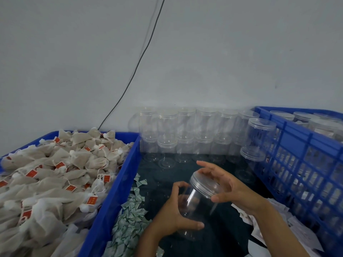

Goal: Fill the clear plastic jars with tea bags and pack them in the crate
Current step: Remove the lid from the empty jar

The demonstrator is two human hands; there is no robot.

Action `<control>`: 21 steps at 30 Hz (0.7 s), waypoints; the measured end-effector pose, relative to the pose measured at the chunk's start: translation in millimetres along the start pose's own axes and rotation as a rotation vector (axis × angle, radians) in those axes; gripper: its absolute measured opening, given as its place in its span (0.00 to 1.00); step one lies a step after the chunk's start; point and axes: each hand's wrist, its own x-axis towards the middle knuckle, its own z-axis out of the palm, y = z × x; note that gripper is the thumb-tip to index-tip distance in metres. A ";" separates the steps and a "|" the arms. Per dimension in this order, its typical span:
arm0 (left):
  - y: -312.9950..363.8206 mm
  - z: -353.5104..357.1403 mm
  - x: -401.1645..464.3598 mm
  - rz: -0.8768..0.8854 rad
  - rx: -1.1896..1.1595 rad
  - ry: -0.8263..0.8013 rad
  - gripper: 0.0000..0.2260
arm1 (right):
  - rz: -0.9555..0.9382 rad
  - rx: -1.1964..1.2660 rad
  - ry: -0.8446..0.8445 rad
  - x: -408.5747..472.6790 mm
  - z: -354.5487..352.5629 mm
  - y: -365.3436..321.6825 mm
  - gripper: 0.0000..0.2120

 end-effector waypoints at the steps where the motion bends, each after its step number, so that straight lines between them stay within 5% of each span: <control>1: 1.1 -2.1 -0.4 -0.012 -0.047 -0.036 0.41 | -0.010 0.053 -0.008 -0.1 -0.1 3.6 0.40; 5: 2.4 -8.8 -4.1 -0.040 -0.228 -0.164 0.33 | -0.060 0.246 -0.012 0.3 4.9 19.8 0.43; 8: -1.2 -9.4 -3.4 -0.030 -0.242 -0.105 0.33 | -0.058 0.305 -0.005 -0.7 5.3 25.6 0.42; 12: -8.6 -4.5 0.9 0.045 -0.108 0.105 0.36 | 0.145 0.089 0.206 6.7 13.1 17.0 0.35; 16: -11.6 -1.6 2.0 0.105 0.056 0.205 0.40 | 0.246 -0.169 0.346 17.7 26.7 12.3 0.39; 21: -6.7 -4.0 -0.4 0.068 -0.088 0.135 0.38 | 0.139 -0.011 0.401 13.6 28.8 9.9 0.38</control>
